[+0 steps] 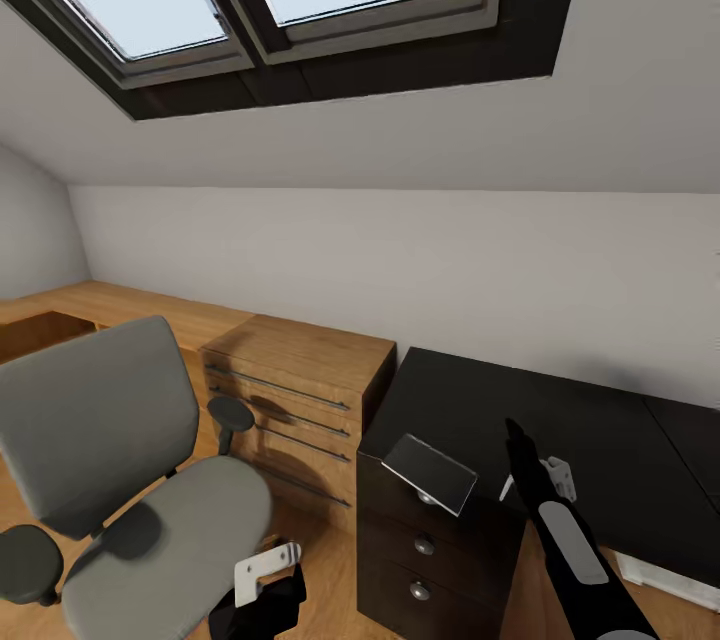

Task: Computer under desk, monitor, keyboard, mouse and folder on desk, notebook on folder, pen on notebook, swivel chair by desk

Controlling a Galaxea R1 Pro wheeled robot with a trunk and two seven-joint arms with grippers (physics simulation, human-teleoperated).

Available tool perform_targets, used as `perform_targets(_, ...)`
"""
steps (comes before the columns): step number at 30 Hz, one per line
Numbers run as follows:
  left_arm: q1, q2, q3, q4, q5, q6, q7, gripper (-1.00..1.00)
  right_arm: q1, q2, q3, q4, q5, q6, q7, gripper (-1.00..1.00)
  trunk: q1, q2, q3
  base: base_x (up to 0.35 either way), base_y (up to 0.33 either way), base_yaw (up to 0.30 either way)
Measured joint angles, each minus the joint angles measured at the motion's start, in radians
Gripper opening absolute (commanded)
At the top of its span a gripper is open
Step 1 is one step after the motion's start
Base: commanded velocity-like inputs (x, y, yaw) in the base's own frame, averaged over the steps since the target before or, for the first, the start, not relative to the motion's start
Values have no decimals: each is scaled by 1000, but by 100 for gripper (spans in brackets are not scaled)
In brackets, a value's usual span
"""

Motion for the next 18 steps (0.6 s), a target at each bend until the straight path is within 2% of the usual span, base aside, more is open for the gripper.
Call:
perform_targets(14,0,0,3,0,0,0,-1,100,0,7,1,4,0,0,1,100,0,0,0,-332,0,0)
perform_targets(18,0,0,10,0,0,1,-2,100,0,10,4,5,1,0,2,100,0,0,0,-158,0,0)
